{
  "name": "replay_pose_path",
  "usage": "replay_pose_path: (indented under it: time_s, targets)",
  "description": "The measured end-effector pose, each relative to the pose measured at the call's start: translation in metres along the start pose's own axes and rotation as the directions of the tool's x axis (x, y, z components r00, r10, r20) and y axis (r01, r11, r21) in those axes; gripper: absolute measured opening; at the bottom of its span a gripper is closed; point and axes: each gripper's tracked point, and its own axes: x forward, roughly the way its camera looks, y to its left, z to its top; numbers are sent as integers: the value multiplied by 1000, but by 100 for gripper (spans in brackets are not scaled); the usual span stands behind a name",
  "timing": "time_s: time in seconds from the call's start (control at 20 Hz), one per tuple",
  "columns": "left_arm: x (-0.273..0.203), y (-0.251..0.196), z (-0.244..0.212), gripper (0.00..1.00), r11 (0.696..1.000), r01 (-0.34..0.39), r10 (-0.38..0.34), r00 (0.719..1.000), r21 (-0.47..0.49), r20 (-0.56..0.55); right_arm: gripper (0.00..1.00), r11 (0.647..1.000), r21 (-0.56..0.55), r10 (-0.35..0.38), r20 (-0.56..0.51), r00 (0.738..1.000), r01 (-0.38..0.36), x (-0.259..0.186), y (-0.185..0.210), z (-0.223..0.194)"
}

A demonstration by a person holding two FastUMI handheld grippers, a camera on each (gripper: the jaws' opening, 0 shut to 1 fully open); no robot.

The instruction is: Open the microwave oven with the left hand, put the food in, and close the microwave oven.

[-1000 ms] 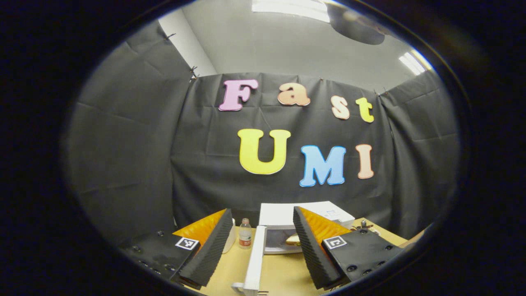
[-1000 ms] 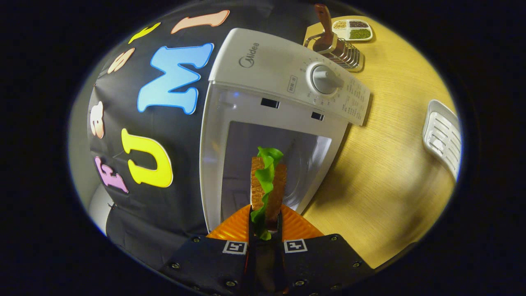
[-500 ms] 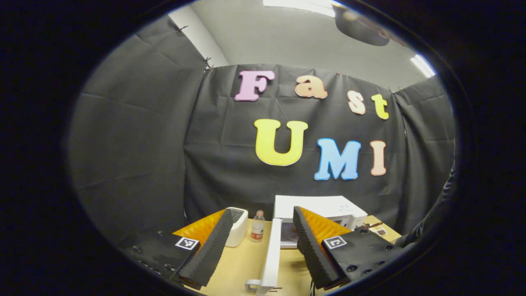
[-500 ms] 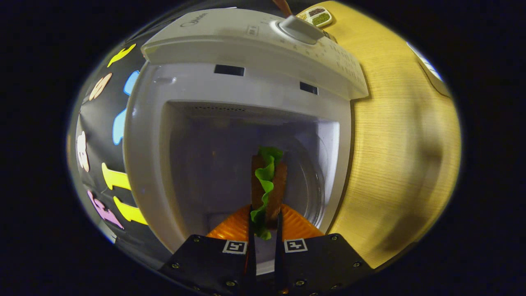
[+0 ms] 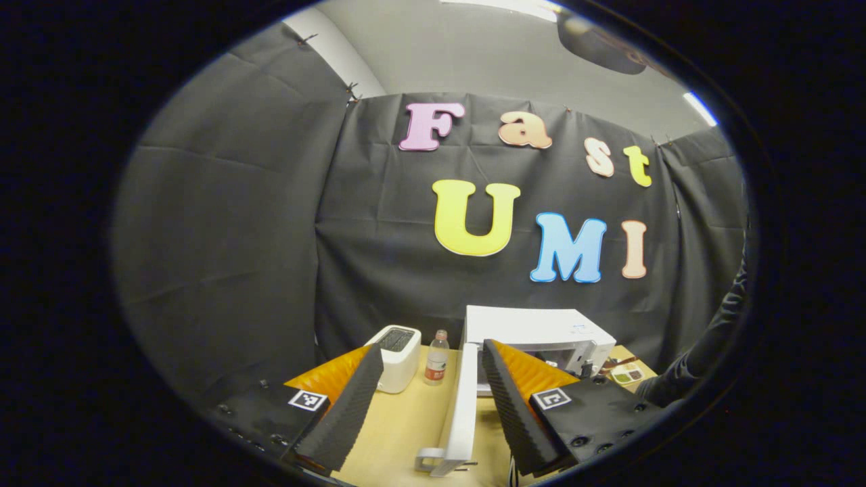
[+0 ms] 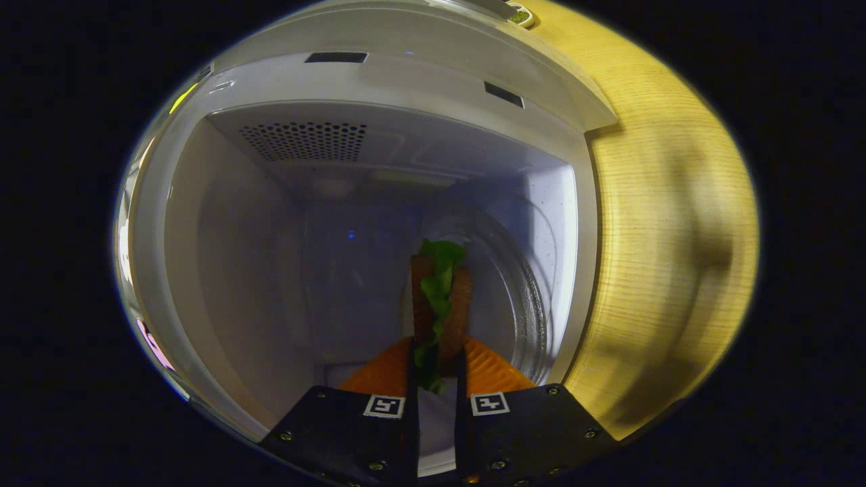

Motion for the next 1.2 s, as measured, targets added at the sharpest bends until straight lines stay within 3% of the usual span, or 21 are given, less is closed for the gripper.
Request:
replay_pose_path:
  time_s: [0.05,0.15,0.2,0.25,0.3,0.35,0.5,0.65,0.8,0.9,1.0,1.05,1.1,1.2]
  targets:
    - [-1,-3,0,94,1000,8,-8,1000,0,3,31,1000,-2,-25,-7,1000,25,-3,-3,0]
    - [-2,-9,2,91,1000,24,-24,1000,3,9,46,995,-37,-95,-40,995,94,-10,-13,-2]
    - [-2,-12,2,91,1000,31,-31,999,4,17,52,994,-62,-97,-64,993,93,-17,-11,-4]
    - [1,-15,5,91,1000,31,-31,999,-3,29,75,991,-106,-94,-80,992,86,-22,-6,-6]
    - [5,-18,8,94,999,30,-30,999,-18,36,81,980,-181,-99,-81,992,83,-34,-5,-4]
    - [9,-25,12,94,998,39,-38,998,-40,43,95,965,-251,-99,-79,992,76,-41,-5,-2]
    - [20,-44,17,92,995,60,-56,997,-74,59,97,925,-378,-96,-104,990,50,-77,-9,7]
    - [26,-61,16,96,993,82,-77,995,-82,59,97,843,-537,-86,-121,989,8,-119,-5,32]
    - [29,-79,12,95,989,116,-112,992,-86,57,97,688,-723,-33,-121,992,-65,-174,21,73]
    - [29,-91,8,94,987,139,-134,989,-82,63,97,553,-827,20,-108,994,-101,-212,41,99]
    - [32,-110,0,96,981,171,-167,984,-86,59,97,387,-912,117,-98,988,-136,-258,66,122]
    - [34,-118,-5,96,981,180,-176,983,-76,56,97,320,-938,155,-90,984,-136,-284,75,129]
    - [34,-124,-11,94,981,184,-181,982,-59,53,96,262,-956,193,-82,978,-132,-310,86,134]
    - [27,-138,-18,94,981,194,-193,979,-21,61,96,187,-977,270,-48,962,-101,-355,103,144]
